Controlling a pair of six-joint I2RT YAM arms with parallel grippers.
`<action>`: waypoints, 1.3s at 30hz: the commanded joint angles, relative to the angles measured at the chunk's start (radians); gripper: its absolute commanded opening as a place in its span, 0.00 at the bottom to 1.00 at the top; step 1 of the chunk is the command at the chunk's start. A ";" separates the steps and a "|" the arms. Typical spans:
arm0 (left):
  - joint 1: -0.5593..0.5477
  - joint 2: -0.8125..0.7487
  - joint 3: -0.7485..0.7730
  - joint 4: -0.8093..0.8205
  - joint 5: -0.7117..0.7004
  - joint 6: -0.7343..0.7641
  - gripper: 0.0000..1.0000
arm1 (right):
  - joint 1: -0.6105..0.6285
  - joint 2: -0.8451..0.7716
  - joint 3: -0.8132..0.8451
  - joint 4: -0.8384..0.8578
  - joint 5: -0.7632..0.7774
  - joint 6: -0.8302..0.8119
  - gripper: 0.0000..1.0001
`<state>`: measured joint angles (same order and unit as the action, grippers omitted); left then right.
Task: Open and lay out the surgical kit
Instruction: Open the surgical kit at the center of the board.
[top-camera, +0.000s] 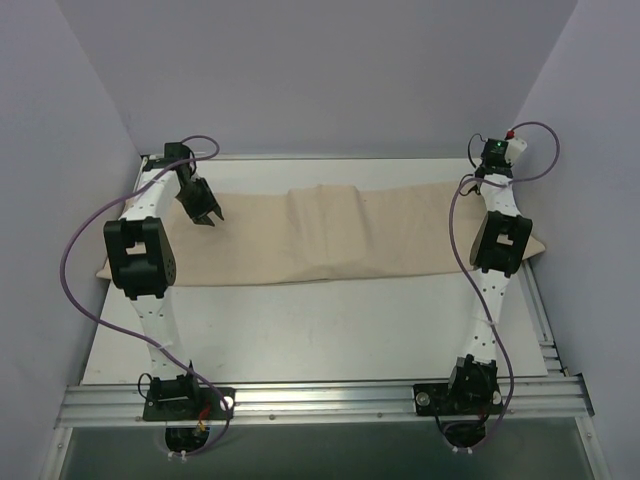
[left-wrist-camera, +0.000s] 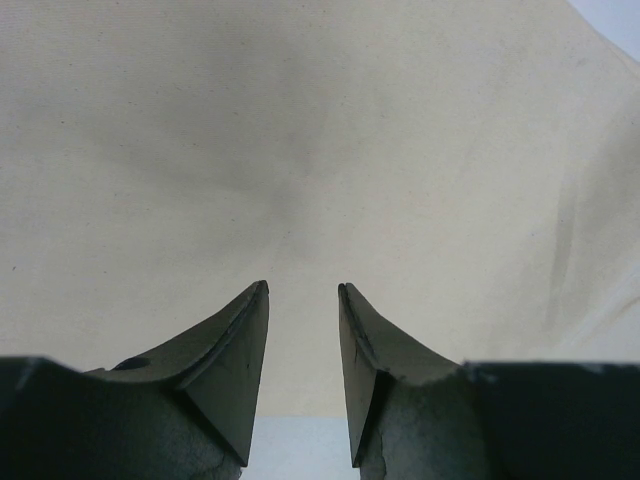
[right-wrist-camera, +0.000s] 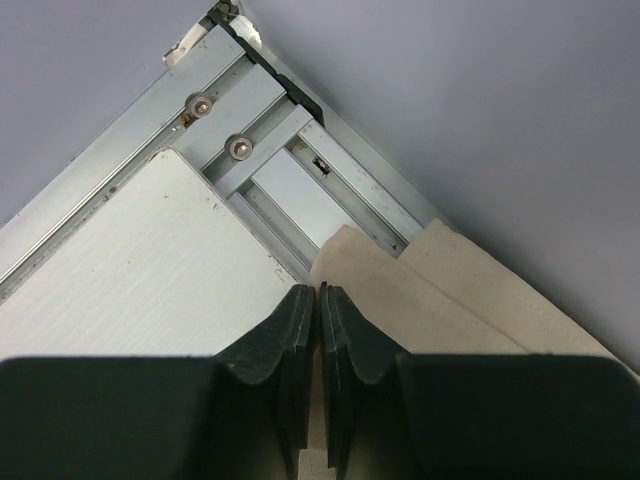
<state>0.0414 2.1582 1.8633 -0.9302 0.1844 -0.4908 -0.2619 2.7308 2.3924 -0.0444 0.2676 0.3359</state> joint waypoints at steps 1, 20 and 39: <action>-0.006 -0.011 0.011 0.031 0.015 -0.006 0.43 | -0.011 -0.009 0.044 -0.005 0.018 0.003 0.08; -0.011 -0.047 -0.029 0.030 0.030 -0.003 0.43 | -0.011 -0.315 -0.208 -0.130 -0.030 0.058 0.00; 0.017 -0.034 -0.018 0.036 0.069 -0.006 0.44 | -0.036 -0.612 -0.769 -0.252 -0.113 0.199 0.00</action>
<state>0.0479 2.1582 1.8271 -0.9226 0.2405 -0.4934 -0.2874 2.2059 1.6608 -0.2142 0.1741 0.5018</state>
